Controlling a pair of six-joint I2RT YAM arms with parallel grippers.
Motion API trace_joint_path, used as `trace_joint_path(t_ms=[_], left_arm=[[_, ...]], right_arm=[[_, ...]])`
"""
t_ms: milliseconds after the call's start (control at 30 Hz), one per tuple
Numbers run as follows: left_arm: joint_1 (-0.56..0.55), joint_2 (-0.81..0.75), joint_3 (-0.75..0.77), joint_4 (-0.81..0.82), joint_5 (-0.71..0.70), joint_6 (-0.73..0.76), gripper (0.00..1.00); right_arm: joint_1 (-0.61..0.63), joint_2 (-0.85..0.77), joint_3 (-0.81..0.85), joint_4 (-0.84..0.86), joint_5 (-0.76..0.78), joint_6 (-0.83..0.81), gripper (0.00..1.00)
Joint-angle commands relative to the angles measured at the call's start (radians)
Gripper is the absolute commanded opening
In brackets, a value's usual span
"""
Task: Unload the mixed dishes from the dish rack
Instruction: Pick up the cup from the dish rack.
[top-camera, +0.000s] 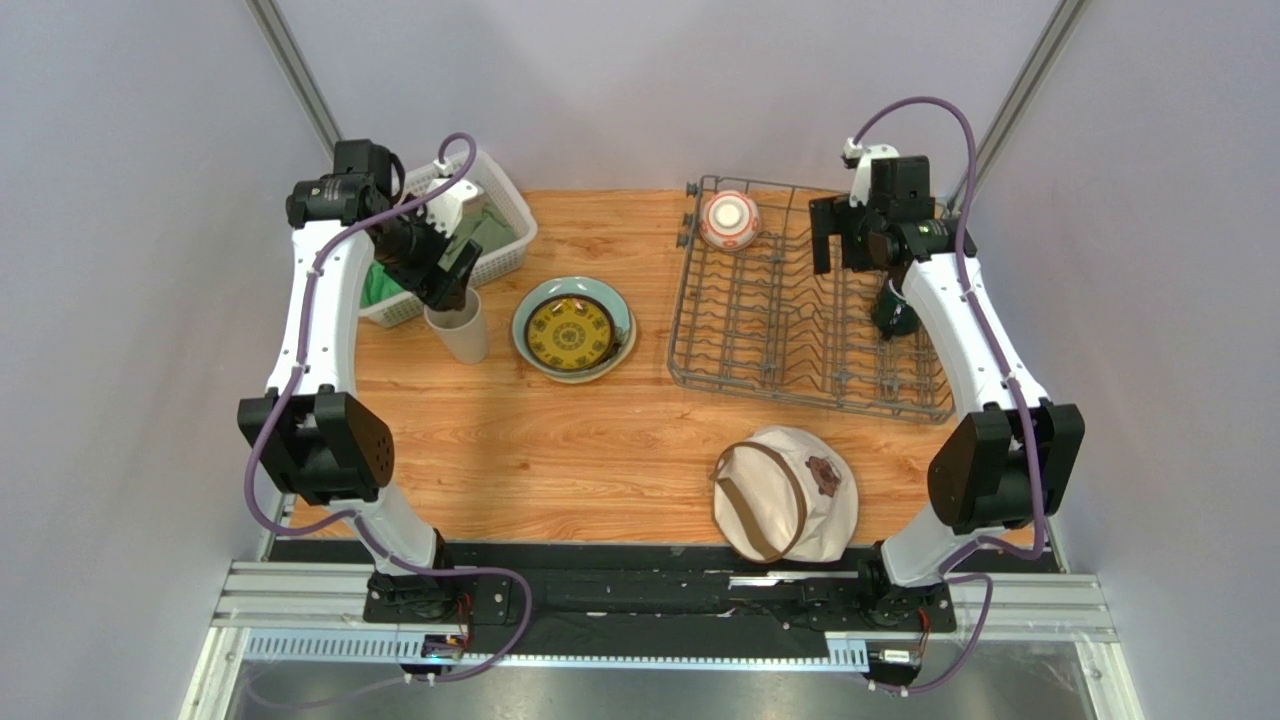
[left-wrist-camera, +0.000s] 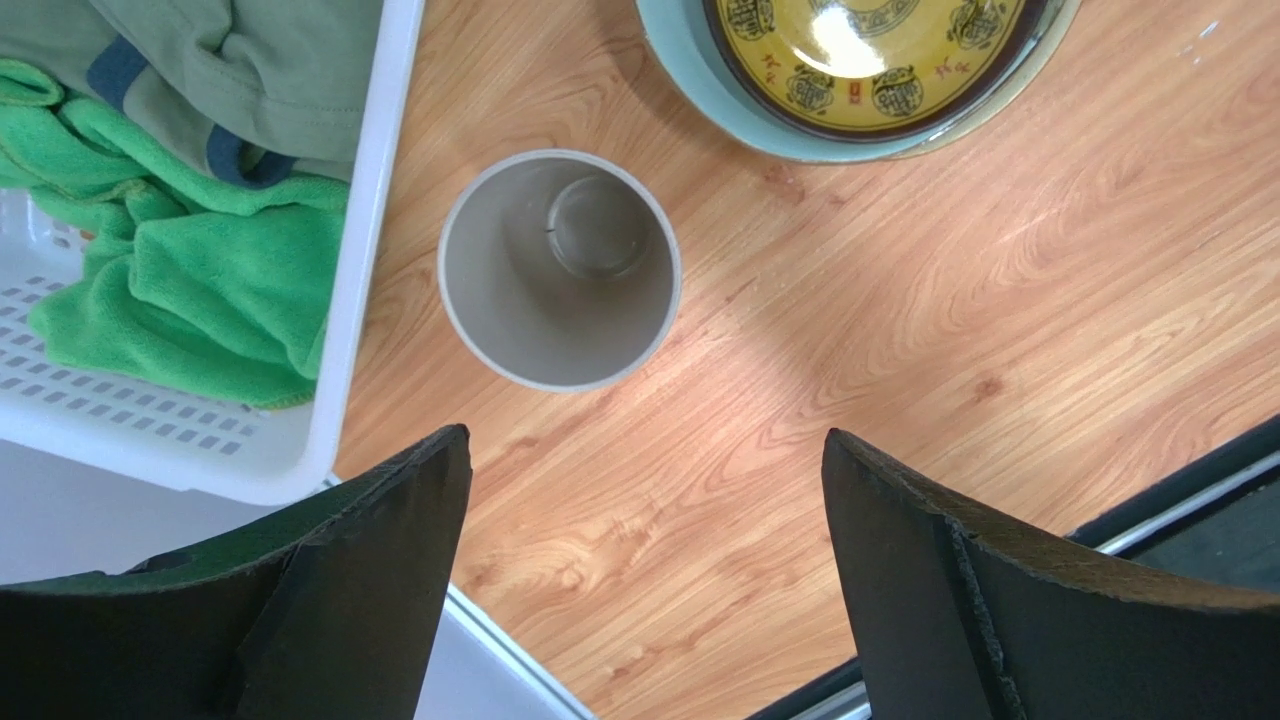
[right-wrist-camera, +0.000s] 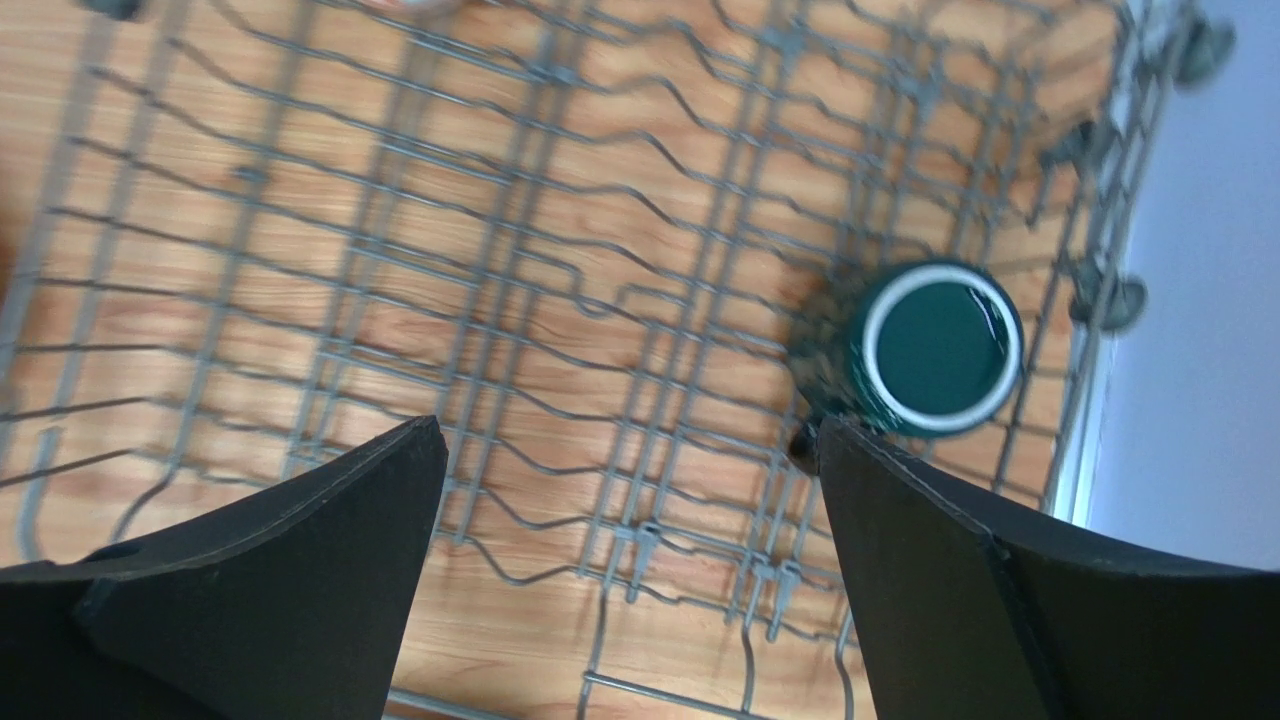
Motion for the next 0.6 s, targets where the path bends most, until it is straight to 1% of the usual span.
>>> trace_joint_path(t_ms=[0,167,200,333,567], left_arm=[[-0.005,-0.057,-0.032,0.074,0.05,-0.07,0.94],[-0.005,-0.091,-0.08,0.105,0.055,-0.099,0.95],[-0.005,-0.098,-0.096,0.114,0.055,-0.098,0.95],[-0.005,-0.105,-0.129,0.123,0.067,-0.095,0.96],[-0.005,-0.118,-0.152,0.126,0.089,-0.101,0.96]], right_arm=[[-0.059,0.037,-0.047,0.032,0.145,0.106,1.0],[-0.105,0.04,-0.117,0.049,0.173,0.179,1.0],[-0.134,0.035,-0.129,0.052,0.176,0.195,1.0],[-0.171,0.041,-0.172,0.057,0.165,0.212,1.0],[-0.215,0.133,-0.189,0.042,0.129,0.225,0.99]])
